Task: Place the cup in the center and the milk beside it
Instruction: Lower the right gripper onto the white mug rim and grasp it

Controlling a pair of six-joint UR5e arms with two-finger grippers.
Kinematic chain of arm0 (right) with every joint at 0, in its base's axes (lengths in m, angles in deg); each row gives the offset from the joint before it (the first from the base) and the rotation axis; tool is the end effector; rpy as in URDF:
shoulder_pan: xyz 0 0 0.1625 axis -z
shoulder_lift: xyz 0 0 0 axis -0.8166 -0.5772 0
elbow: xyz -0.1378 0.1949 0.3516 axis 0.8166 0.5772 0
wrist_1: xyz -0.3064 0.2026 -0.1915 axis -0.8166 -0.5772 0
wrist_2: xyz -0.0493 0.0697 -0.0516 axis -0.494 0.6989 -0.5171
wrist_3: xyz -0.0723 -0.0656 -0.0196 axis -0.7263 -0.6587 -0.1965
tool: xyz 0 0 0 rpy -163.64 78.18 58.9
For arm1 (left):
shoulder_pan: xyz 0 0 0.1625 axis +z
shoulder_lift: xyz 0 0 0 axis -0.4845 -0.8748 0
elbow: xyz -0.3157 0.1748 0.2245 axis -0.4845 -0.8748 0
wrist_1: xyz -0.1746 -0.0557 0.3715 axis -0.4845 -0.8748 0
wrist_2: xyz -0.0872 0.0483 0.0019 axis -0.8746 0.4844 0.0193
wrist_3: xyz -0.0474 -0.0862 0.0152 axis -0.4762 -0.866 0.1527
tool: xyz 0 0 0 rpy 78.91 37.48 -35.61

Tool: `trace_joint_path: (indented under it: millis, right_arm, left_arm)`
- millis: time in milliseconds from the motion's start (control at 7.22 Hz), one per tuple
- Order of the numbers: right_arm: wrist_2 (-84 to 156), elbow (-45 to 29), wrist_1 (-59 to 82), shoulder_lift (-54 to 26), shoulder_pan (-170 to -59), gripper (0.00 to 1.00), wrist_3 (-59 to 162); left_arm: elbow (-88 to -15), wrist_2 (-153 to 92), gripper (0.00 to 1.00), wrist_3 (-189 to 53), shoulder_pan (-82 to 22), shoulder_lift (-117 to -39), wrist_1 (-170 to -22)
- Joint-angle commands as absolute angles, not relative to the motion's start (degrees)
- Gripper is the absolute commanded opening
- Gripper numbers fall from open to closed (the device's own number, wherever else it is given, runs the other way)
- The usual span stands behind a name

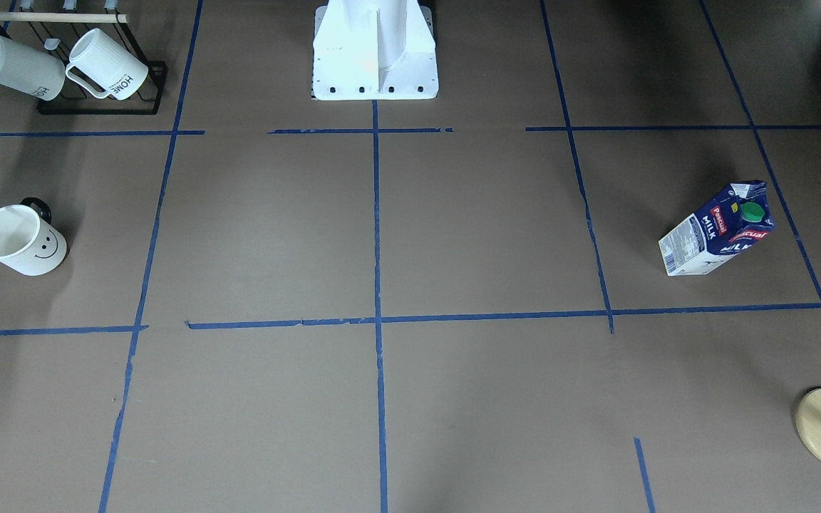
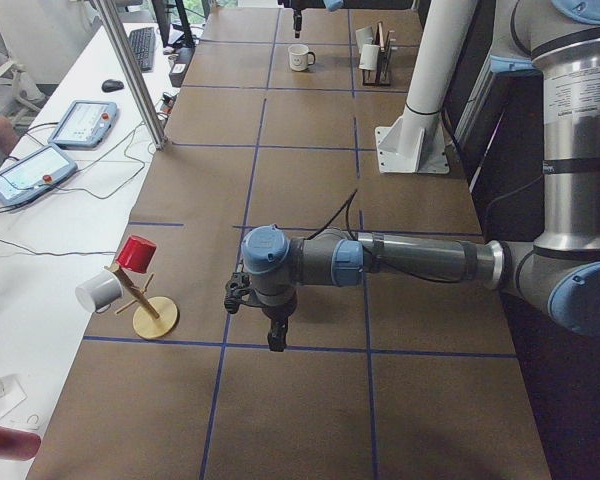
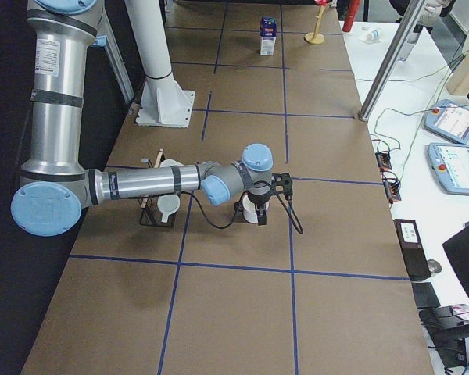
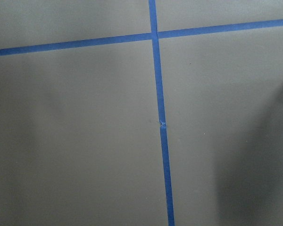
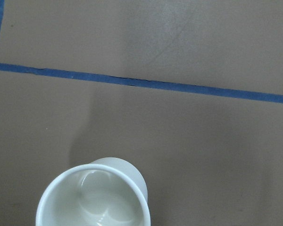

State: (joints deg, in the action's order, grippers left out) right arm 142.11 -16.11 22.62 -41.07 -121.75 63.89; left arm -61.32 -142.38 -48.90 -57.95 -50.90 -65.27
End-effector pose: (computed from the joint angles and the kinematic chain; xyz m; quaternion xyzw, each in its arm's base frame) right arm -0.1163 -0.4556 0.5751 0.0707 -0.3921 -0.0372 0.9165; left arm -0.0413 -0.4388 0.6346 -0.0077 0.3714 0.0545 0.9268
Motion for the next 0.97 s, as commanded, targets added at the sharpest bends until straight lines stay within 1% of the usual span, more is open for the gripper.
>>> trace_joint_path:
  millis: [0,138,415,554,692,831]
  right_arm:
    - [140.6,-14.5,25.4,-40.8,-119.1,0.98,65.6]
    - [140.5,-12.4,26.7,-40.2,-118.6,0.98,65.6]
    - [140.5,-9.0,27.7,-38.3,-117.2,0.94,65.6]
    - [140.5,-8.0,27.7,-37.9,-116.6,0.87,65.6]
    - [140.7,-7.9,27.7,-37.9,-116.6,0.46,65.7]
    - [140.7,-7.9,27.7,-37.9,-116.5,0.20,65.7]
  left_arm:
    - [-61.3,-142.4,1.00,-48.9,-57.9,-50.9,-65.3]
    - [-61.3,-142.4,1.00,-48.9,-57.9,-50.9,-65.3]
    - [-61.3,-142.5,1.00,-48.9,-57.9,-50.9,-65.3]
    - [-61.3,-142.5,1.00,-48.9,-57.9,-50.9,-65.3]
    - [-61.3,-142.5,1.00,-48.9,-57.9,-50.9,-65.3]
    - [-61.3,-142.5,1.00,-48.9,-57.9,-50.9,-65.3]
